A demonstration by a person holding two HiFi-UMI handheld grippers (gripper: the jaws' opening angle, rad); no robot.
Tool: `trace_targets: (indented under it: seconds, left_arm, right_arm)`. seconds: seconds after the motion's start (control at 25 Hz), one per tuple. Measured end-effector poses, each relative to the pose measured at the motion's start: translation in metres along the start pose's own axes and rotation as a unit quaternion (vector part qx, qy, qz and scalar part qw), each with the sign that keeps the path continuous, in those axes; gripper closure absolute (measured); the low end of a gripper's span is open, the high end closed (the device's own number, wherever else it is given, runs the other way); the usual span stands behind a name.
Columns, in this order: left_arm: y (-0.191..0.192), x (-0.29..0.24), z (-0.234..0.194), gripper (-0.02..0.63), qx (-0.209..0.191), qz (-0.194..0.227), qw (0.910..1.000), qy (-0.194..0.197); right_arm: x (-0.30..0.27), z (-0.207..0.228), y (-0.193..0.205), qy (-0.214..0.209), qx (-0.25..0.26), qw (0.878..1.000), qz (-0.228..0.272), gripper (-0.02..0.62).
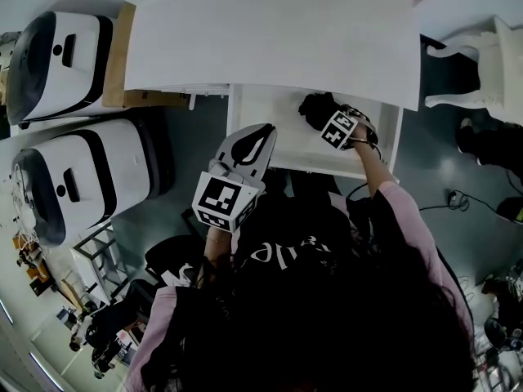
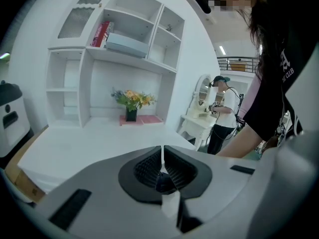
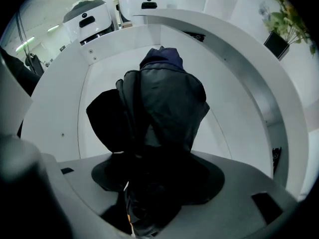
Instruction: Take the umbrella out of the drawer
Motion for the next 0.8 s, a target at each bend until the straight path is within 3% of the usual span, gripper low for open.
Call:
trace_targets:
  seconds: [0.2,0.48,0.8]
  left_arm:
    - [-0.004,0.008,-0.005,0.58,-0.014,0.021,0.9996,0.012]
    - [-0.001,0.024,-0.013,0.58,-0.014,0.033,0.9993,0.015]
    - [0.0,0.047,-0.02,0.58,-0.012,0.048,0.9986,0.019]
  right_arm:
    - [0.016,-0.01,0.001,-0.004,-0.005,1.0,-0.004,0.314]
    - [0.065,-0.02,-0.012,0.015,-0.039,0.998,0.042,0.314]
    - [0.132,-0.043,-0.038,0.03,-0.105,0.988,0.106,0.314]
Point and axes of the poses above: the fingertips, and each gripper's own axes: x backward along the fingers, z to its right, y out of its underside, the point moved 7 cm from there along x, backward along the fingers, and after that the axes turned 7 degrees about z, right-handed, at the moved point
